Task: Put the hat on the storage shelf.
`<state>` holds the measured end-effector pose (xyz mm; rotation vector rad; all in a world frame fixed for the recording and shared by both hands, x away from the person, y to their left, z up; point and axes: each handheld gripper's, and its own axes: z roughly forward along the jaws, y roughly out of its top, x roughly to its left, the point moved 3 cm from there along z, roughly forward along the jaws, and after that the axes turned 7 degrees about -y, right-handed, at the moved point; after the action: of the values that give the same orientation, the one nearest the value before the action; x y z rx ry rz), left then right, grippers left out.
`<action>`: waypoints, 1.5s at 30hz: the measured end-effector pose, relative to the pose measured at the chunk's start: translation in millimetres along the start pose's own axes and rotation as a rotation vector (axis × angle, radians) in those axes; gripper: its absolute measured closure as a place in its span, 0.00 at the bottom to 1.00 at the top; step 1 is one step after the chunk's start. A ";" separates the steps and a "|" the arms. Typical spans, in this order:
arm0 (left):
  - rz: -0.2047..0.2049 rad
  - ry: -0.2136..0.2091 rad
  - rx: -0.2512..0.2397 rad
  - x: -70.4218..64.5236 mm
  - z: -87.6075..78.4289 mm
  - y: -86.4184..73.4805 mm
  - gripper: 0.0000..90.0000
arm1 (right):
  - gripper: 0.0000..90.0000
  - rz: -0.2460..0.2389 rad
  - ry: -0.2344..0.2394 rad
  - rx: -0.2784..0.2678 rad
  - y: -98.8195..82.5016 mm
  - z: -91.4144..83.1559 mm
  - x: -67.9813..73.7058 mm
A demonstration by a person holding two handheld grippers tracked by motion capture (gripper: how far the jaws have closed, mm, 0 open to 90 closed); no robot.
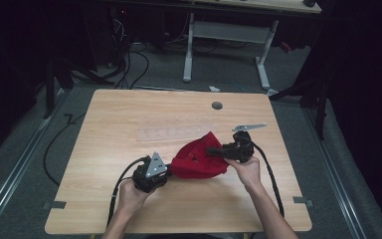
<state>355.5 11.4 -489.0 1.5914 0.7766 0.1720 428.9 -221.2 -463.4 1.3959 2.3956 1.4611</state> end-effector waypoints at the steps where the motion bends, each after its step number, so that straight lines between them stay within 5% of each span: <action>1: -0.001 -0.004 0.003 -0.2 -0.5 0.0 0.88 | 0.69 0.000 -0.010 -0.015 1.4 -1.8 -0.8; 11: -0.006 -0.026 -0.028 -0.5 -9.9 8.2 0.95 | 0.53 0.038 -0.074 -0.164 10.4 -26.3 -9.4; 18: -0.074 0.002 -0.090 11.0 -20.6 15.8 0.95 | 0.46 0.035 -0.130 -0.238 12.0 -46.8 -13.6; 25: -0.137 0.028 -0.182 22.2 -29.2 25.7 0.95 | 0.46 -0.009 -0.178 -0.146 -4.3 -37.7 -16.8; 31: -0.105 0.036 -0.145 30.0 -33.2 25.6 0.95 | 0.46 -0.045 -0.238 -0.045 -24.8 -20.0 -22.9; 42: -0.098 0.028 -0.108 45.7 -34.3 32.4 0.95 | 0.46 -0.093 -0.386 0.008 -57.7 0.7 -36.1; 43: -0.180 0.040 -0.213 42.4 -28.4 37.6 0.95 | 0.46 -0.099 -0.405 0.014 -60.4 2.4 -37.5; 45: -0.201 0.038 -0.235 43.9 -27.7 41.4 0.95 | 0.46 -0.115 -0.431 0.023 -65.3 5.0 -40.2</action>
<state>389.7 60.0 -459.4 1.2838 0.9063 0.1427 411.0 -256.2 -529.5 1.3795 2.1808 0.9863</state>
